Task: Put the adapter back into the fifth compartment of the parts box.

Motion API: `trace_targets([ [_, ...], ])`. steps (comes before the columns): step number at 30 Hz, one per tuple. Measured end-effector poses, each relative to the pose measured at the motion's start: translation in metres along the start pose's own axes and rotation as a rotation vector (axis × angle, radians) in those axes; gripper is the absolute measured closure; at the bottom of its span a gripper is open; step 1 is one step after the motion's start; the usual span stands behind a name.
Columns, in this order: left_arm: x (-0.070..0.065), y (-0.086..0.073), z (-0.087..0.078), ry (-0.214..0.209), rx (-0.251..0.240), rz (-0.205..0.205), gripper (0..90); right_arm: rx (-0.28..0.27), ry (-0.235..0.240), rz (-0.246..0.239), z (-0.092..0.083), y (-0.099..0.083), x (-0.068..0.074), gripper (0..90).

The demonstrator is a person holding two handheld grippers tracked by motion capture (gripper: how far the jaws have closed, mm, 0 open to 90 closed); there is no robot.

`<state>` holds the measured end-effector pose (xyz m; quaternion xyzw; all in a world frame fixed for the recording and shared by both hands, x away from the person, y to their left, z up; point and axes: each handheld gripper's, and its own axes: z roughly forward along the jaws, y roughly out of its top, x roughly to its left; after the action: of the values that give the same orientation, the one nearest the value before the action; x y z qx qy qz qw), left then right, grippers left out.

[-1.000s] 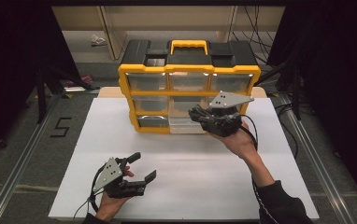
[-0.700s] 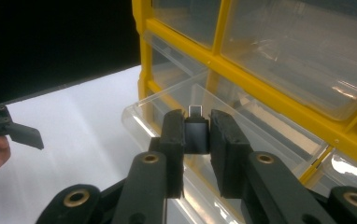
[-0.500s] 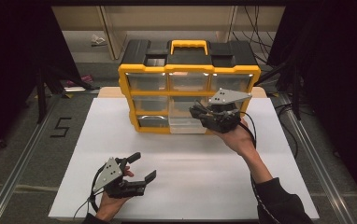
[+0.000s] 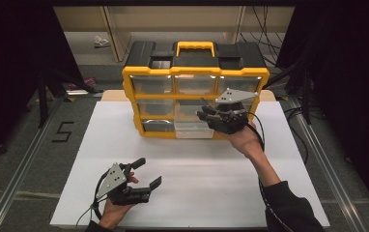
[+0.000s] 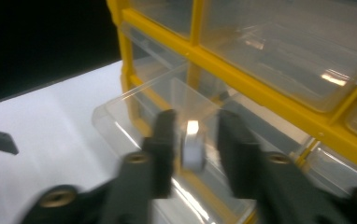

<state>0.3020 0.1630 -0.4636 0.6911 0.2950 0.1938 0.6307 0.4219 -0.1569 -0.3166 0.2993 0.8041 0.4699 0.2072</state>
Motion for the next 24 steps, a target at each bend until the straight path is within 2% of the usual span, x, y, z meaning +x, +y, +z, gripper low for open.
trace_targets([
  [2, 0.000, 0.000, 0.000, 0.000, 0.001, 0.001, 15.9, -0.005, -0.023, 0.012, 0.000, 0.001, 0.000, 54.6],
  [4, 0.000, 0.000, 0.000, 0.001, 0.001, 0.001, 15.9, -0.010, -0.027, 0.028, -0.002, 0.002, -0.001, 46.4],
  [6, 0.000, 0.000, 0.000, 0.000, 0.002, 0.001, 15.9, -0.020, -0.033, 0.035, -0.003, 0.002, 0.001, 42.0],
  [13, 0.000, 0.000, 0.000, -0.001, 0.004, 0.002, 15.9, -0.034, -0.030, 0.029, -0.007, 0.004, 0.006, 37.0],
  [24, 0.000, 0.000, 0.000, -0.002, 0.004, -0.001, 15.9, -0.065, 0.003, 0.033, -0.013, -0.001, 0.014, 33.6],
])
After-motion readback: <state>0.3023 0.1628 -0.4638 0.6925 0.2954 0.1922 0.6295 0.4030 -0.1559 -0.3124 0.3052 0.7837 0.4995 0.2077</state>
